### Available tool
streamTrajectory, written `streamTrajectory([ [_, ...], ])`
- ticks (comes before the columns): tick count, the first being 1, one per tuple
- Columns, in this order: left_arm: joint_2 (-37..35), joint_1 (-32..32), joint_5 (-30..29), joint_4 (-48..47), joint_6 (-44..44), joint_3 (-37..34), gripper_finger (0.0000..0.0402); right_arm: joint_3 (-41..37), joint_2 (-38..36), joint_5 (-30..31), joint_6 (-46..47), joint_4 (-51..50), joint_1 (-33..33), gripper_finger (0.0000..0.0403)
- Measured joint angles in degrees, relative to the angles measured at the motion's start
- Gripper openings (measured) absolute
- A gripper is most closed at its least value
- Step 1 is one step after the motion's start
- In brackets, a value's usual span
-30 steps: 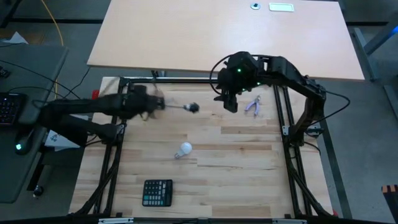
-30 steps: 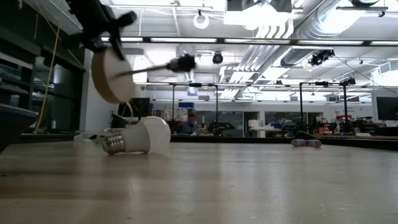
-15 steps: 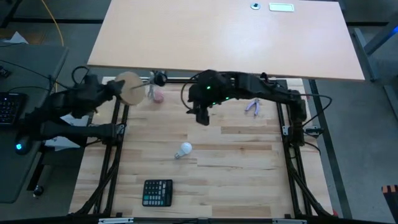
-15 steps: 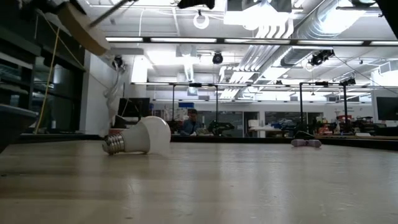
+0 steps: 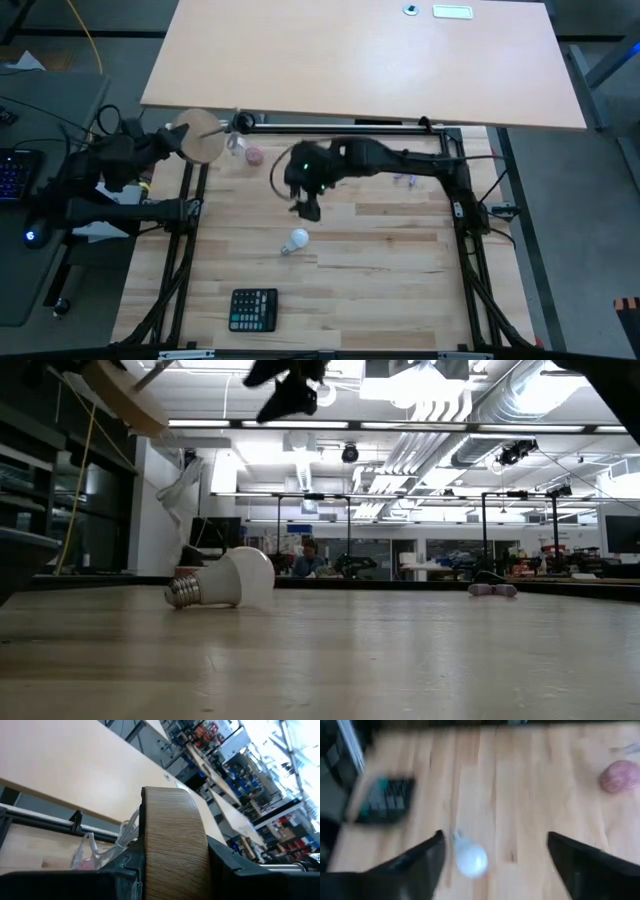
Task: Screw lightbulb
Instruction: Insert the white lightbulb into the brown lamp
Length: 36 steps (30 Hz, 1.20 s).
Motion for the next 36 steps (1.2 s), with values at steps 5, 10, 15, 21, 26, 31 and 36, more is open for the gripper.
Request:
streamTrajectory([
  [5,-1.2,0.0,-1.0,2.3,0.7,0.0,0.0115,0.0,3.9,4.2,-16.6,-6.1,2.6,0.0377],
  [10,-2.1,0.0,-1.2,2.8,0.7,0.0,0.0115,0.0,6.8,5.7,-17.1,-8.1,4.3,0.0345],
  [15,-2.3,0.0,-1.2,5.1,0.6,0.0,0.0115,-1.3,9.3,0.6,-23.2,-4.4,4.9,0.0342],
  [21,-2.2,0.0,-1.9,4.7,0.6,0.0,0.0115,-1.9,12.3,-0.6,-31.6,-3.6,5.0,0.0342],
  [26,-2.1,0.0,-4.1,4.8,0.7,0.0,0.0115,-1.9,15.3,0.0,-35.2,-2.0,4.9,0.0342],
  [31,-1.8,0.0,-4.0,4.8,0.7,0.0,0.0115,-2.0,17.8,0.4,-35.1,-1.4,4.9,0.0342],
  [36,-1.8,0.0,-4.0,4.8,0.6,0.0,0.0115,-2.0,19.6,1.0,-35.3,-0.4,4.9,0.0342],
])
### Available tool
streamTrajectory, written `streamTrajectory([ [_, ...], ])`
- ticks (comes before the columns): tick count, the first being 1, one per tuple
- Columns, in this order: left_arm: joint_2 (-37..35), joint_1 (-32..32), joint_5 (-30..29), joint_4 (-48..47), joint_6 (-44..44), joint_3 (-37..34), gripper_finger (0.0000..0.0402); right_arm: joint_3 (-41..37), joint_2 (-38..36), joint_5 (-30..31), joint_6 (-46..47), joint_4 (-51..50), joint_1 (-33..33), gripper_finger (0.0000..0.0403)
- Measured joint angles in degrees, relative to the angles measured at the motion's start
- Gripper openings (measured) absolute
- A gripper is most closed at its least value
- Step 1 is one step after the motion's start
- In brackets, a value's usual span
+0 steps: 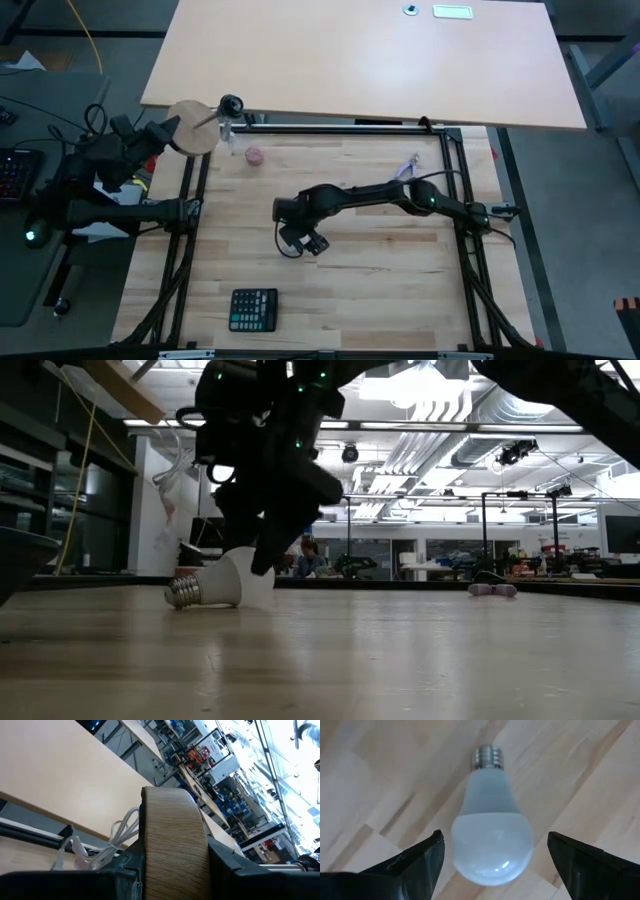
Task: Screw lightbulb
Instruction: Insert the white lightbulb into the brown lamp
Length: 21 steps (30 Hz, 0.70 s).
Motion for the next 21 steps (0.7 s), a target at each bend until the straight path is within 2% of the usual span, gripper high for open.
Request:
streamTrajectory([
  [8,0.0,0.0,0.0,0.0,0.0,0.0,0.0115,0.0,1.4,3.6,0.9,0.9,-0.1,0.033],
  [12,0.0,0.0,-0.1,0.0,0.0,0.0,0.0115,0.1,1.4,4.0,1.2,0.1,-0.2,0.0282],
  [16,0.0,0.0,-0.1,-0.1,0.1,0.0,0.0115,0.2,1.4,0.4,2.0,0.0,-0.3,0.0225],
  [21,0.0,0.0,-0.5,-0.1,0.1,0.0,0.0115,0.2,1.4,0.4,3.5,-0.5,-0.4,0.0212],
])
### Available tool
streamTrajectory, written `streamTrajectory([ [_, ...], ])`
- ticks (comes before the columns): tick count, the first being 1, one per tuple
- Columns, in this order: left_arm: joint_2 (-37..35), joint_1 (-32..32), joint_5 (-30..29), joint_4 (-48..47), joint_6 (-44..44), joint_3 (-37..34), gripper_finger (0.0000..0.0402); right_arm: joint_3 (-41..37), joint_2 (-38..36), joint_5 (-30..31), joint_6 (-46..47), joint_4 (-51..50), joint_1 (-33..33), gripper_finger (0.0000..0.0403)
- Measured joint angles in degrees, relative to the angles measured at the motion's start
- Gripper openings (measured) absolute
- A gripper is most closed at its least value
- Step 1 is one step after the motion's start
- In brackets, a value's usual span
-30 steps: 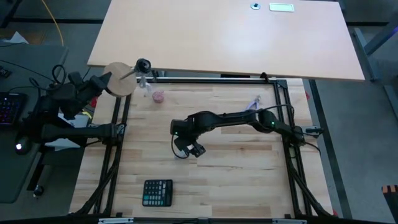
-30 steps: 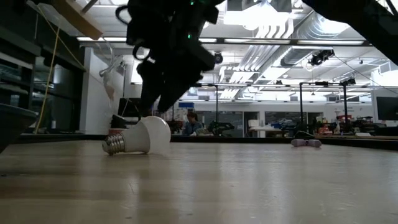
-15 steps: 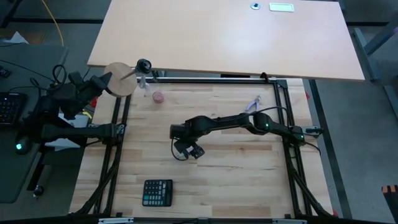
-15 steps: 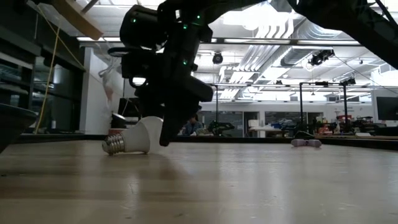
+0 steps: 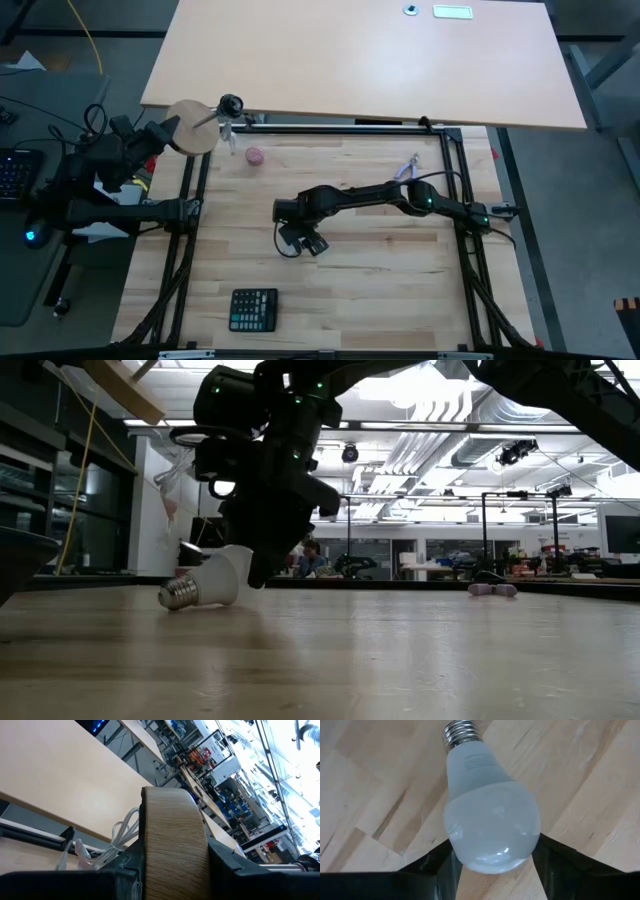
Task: Screw lightbulb
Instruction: Insert the white lightbulb into the brown lamp
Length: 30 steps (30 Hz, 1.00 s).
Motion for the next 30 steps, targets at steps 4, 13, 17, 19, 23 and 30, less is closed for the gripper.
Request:
streamTrajectory([
  [4,0.0,0.0,-0.2,-0.2,0.0,0.0,0.0115,0.0,0.0,0.2,1.2,-0.5,-0.7,0.0221],
  [13,0.0,0.0,-0.2,-0.2,-0.1,0.0,0.0115,0.0,0.0,1.7,3.4,-1.2,-1.3,0.0223],
  [17,0.0,0.0,-0.5,-0.2,0.7,0.0,0.0115,0.0,0.0,1.5,5.9,-1.2,-1.3,0.0219],
  [19,0.0,0.0,-0.8,-0.2,1.3,0.0,0.0115,0.0,-0.5,1.5,6.9,-1.6,-1.5,0.021],
  [23,0.0,0.0,-3.5,-0.3,3.9,0.0,0.0115,0.0,-3.2,1.2,7.6,-3.2,-2.5,0.0188],
  [30,0.5,0.0,-6.2,-1.7,18.7,0.0,0.0115,0.0,-13.7,-0.1,11.5,-9.9,-6.7,0.0179],
])
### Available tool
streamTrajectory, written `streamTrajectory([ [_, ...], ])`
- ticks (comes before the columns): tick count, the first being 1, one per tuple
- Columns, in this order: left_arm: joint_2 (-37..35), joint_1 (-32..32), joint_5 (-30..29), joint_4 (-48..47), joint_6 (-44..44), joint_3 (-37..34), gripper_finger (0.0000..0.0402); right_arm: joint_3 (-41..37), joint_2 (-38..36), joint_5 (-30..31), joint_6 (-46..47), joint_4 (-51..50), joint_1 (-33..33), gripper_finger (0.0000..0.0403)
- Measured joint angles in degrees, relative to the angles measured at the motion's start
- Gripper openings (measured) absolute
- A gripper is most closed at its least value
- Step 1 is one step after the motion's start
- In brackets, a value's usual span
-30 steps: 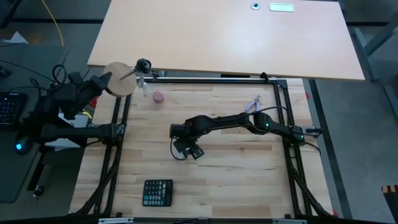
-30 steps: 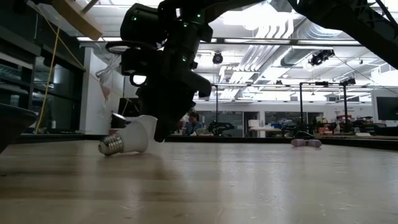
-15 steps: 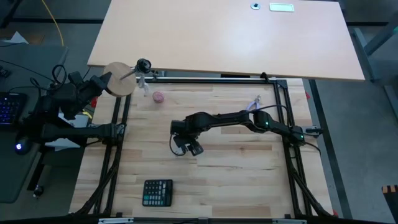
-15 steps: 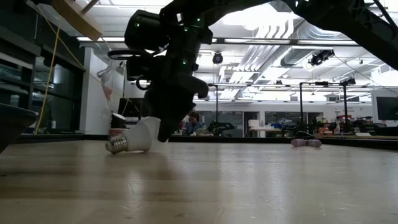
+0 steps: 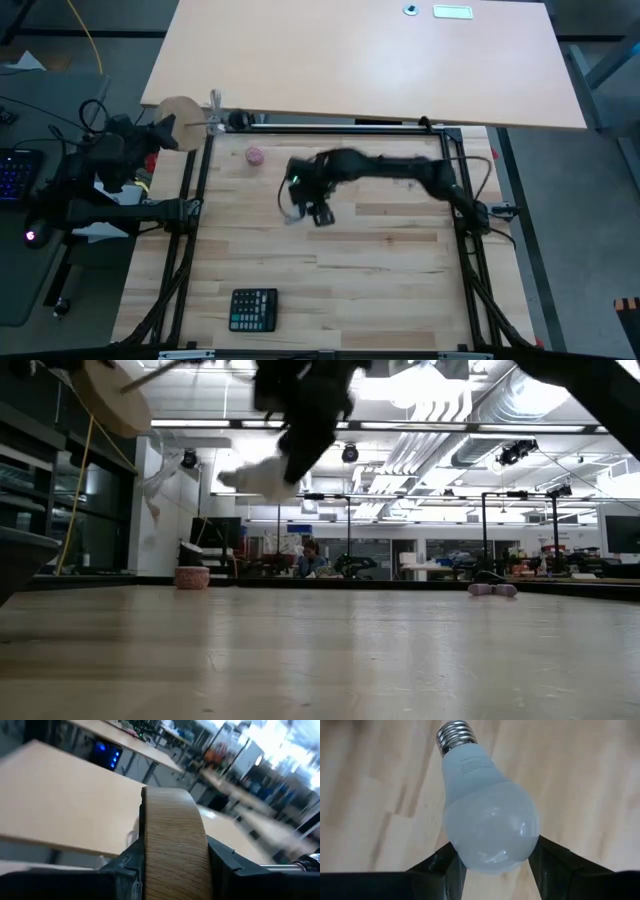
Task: Screw lightbulb
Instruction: Insert the white lightbulb into the brown lamp
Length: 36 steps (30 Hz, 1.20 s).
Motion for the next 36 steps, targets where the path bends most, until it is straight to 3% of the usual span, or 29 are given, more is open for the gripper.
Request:
streamTrajectory([
  [8,8.0,0.0,-1.5,-2.5,20.3,0.2,0.0115,0.1,-11.7,-13.8,13.5,-7.2,-6.0,0.0177],
  [17,13.0,-1.5,-3.5,2.1,33.8,5.1,0.0115,0.1,-13.5,-36.0,41.9,0.7,-12.7,0.0177],
  [26,13.0,-5.6,-5.4,6.7,37.8,8.3,0.0115,0.0,-13.3,-34.4,59.3,14.3,-14.6,0.0177],
  [36,13.9,-9.0,-5.6,13.4,45.3,8.3,0.0115,-0.2,-13.3,-32.4,61.6,13.9,-14.8,0.0177],
])
